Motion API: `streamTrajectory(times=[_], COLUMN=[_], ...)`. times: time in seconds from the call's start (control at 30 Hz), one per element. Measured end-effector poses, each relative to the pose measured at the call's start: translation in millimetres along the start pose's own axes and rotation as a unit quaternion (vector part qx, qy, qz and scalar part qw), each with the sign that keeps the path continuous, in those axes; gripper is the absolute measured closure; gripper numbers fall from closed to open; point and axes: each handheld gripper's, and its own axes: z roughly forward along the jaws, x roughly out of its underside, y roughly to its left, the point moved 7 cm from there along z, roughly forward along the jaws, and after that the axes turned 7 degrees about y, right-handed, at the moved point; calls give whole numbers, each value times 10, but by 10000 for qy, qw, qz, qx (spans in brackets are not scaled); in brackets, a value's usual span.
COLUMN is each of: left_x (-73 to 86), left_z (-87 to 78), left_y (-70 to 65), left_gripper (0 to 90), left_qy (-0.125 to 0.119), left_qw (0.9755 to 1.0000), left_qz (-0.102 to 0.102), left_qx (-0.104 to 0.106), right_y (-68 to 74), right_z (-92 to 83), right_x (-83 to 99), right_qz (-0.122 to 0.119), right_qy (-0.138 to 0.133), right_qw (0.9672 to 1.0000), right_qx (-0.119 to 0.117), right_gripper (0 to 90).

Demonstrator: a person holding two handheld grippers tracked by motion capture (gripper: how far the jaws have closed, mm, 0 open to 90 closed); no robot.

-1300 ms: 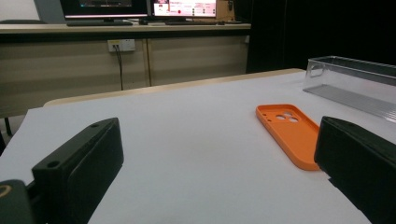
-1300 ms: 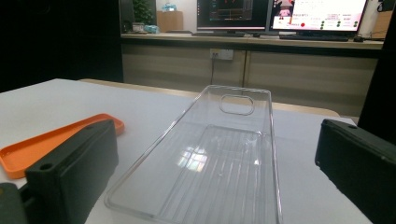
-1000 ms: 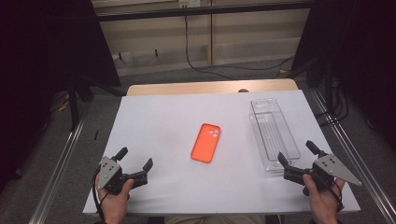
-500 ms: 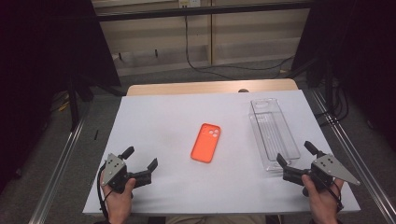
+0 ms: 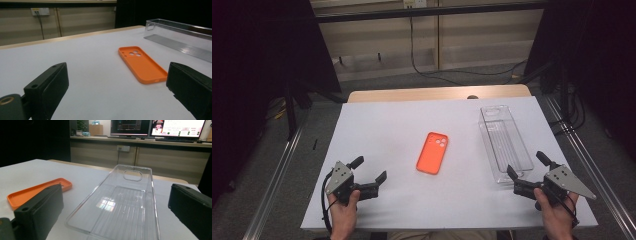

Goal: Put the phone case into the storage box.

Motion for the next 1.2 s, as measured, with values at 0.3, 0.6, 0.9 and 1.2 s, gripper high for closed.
streamTrajectory(times=[0.3,0.6,0.9,1.2], left_x=[-82,-144,-223,-281], left_z=[166,338,489,614], left_y=[-116,-189,-247,-302], left_gripper=[38,31,19,19], left_qy=[-191,-148,-196,-156], left_qw=[9995,9994,9992,9990], left_qz=[-54,-6,90,129], left_qx=[252,319,330,408], right_y=[2,19,21,16], right_z=[-10,-1,-5,0], right_x=[-9,-3,-5,0], right_qz=[20,7,15,37], right_qy=[-58,-35,-43,-27], right_qw=[10000,10000,9999,9999], right_qx=[-9,-72,-95,-93], right_gripper=[0,2,4,3])
